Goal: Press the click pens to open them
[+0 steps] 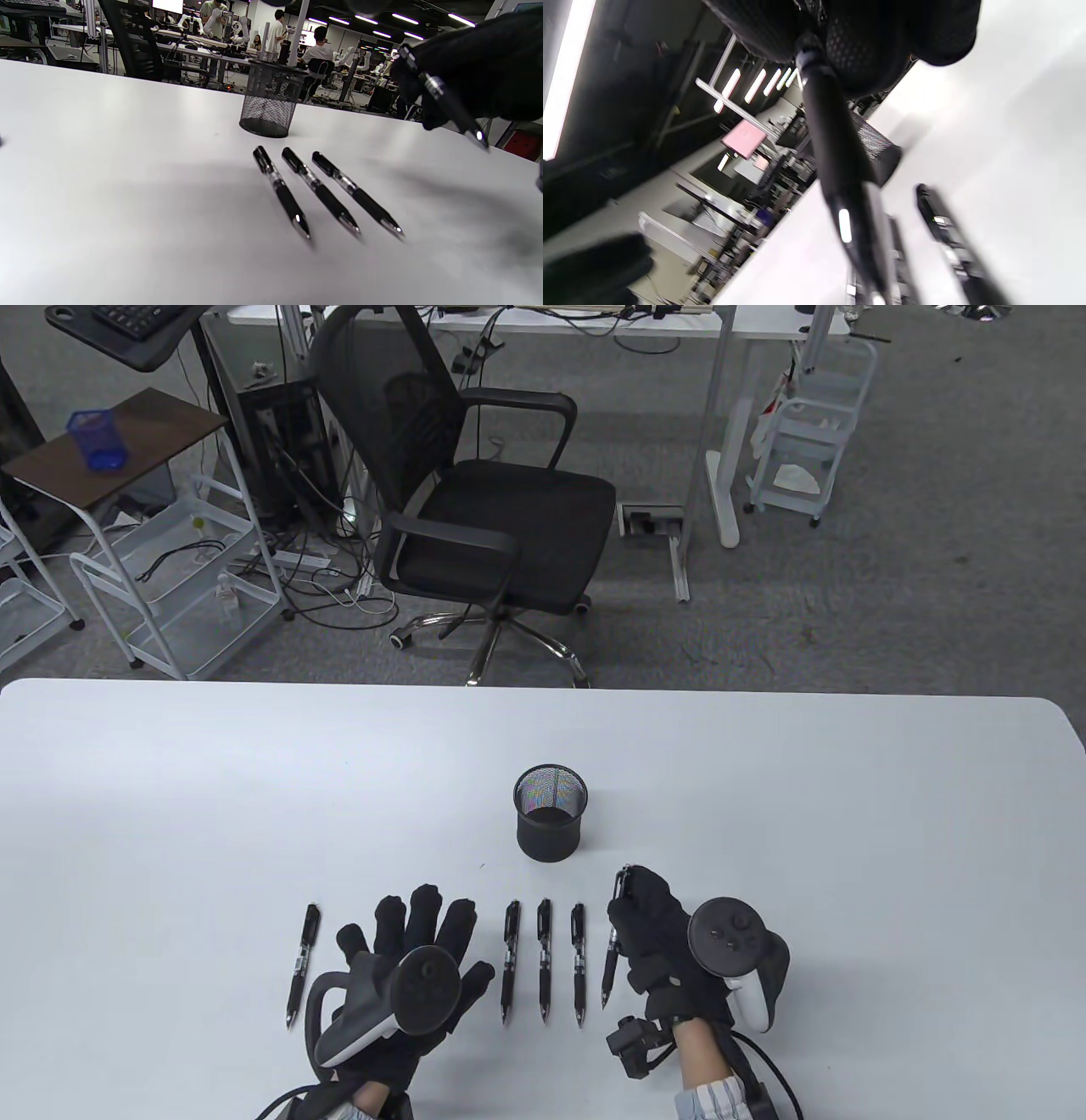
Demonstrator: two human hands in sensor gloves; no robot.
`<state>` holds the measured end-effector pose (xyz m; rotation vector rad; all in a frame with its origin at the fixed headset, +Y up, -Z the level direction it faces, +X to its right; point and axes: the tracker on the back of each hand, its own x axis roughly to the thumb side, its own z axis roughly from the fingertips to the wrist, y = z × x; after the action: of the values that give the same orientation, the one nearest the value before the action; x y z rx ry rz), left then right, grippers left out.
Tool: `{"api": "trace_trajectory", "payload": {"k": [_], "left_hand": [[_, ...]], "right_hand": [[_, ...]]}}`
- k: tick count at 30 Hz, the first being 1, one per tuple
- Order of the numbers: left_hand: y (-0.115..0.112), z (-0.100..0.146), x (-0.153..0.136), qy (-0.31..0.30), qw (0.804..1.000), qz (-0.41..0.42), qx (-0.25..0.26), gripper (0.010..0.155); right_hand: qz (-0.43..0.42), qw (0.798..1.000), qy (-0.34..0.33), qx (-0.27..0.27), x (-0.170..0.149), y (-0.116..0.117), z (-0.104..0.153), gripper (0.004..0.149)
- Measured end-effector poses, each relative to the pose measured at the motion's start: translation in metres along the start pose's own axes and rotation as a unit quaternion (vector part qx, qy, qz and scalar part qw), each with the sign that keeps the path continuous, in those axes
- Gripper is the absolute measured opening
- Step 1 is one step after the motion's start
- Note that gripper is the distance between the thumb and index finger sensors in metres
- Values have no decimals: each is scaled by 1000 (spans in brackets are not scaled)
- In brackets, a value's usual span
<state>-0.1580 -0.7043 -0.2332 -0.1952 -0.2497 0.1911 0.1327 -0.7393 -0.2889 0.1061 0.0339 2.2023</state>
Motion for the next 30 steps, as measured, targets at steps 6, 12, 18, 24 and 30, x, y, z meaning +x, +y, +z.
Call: {"api": "trace_trajectory", "payload": {"k": [6, 12, 18, 24, 30], "left_hand": [[0, 0, 0, -1, 1000, 1, -1, 69], [-1, 0, 1, -2, 1000, 1, -4, 69], [-1, -1, 1, -3, 1000, 0, -7, 69], [-1, -1, 1, -3, 1000, 3, -6, 69], [-1, -1, 1, -3, 1000, 3, -6, 69]], "right_hand": [[79, 996, 33, 20, -14, 14, -5, 59], [108, 991, 70, 32, -34, 26, -10, 59], [132, 987, 90, 36, -47, 34, -15, 59], [201, 973, 90, 65, -44, 44, -17, 58], [248, 961, 100, 72, -41, 52, -21, 57]]}}
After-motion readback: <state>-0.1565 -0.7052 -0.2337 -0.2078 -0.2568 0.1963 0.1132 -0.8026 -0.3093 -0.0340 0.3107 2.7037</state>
